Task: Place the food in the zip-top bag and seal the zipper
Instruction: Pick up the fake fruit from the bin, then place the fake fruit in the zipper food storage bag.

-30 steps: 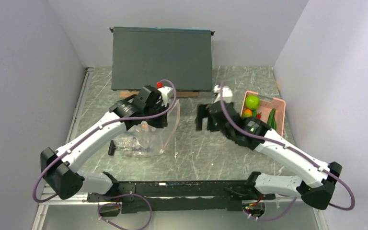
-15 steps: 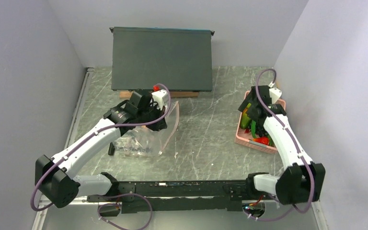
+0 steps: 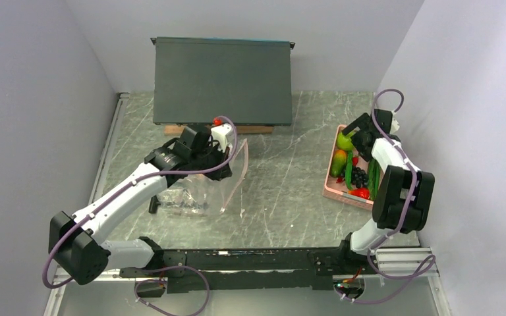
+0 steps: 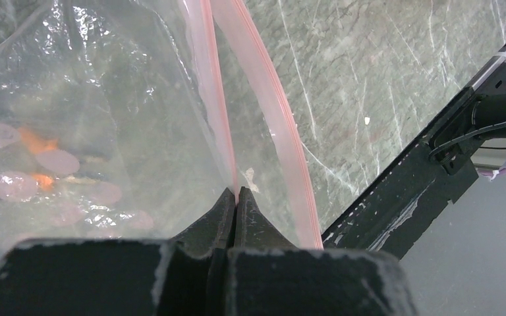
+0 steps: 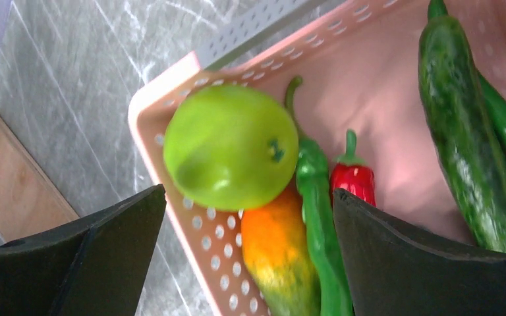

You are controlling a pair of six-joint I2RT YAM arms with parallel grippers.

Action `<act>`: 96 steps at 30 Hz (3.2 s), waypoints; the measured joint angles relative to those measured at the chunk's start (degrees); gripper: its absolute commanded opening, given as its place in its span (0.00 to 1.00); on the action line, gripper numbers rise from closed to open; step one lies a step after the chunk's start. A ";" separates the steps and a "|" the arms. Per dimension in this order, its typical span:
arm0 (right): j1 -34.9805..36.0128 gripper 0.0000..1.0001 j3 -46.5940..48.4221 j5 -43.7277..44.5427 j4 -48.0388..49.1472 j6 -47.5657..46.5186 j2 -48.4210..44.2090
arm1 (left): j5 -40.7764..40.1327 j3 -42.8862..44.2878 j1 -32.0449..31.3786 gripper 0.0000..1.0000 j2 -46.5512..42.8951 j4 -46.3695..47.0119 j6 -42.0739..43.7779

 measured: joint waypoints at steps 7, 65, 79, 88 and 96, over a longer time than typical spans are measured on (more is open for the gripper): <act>-5.03 0.99 0.17 -9.20 6.99 0.02 6.82 | -0.20 -0.11 0.00 0.00 -0.02 0.13 1.27; 16.72 0.00 -16.35 -0.63 2.60 -6.82 -29.66 | 0.94 -1.88 -0.33 0.00 -1.84 0.11 -6.29; 39.28 0.00 -15.10 -15.80 -3.80 -12.85 -36.35 | 4.76 -5.25 -0.44 0.00 -13.33 0.68 -23.32; 60.74 0.00 -5.29 -14.71 -2.54 -11.78 -36.30 | 2.86 -5.25 -1.68 0.00 -15.74 0.48 -26.60; 67.21 0.00 -3.04 -14.40 9.38 -9.11 -34.84 | 0.61 -4.11 -4.61 0.00 -14.88 -1.53 -27.89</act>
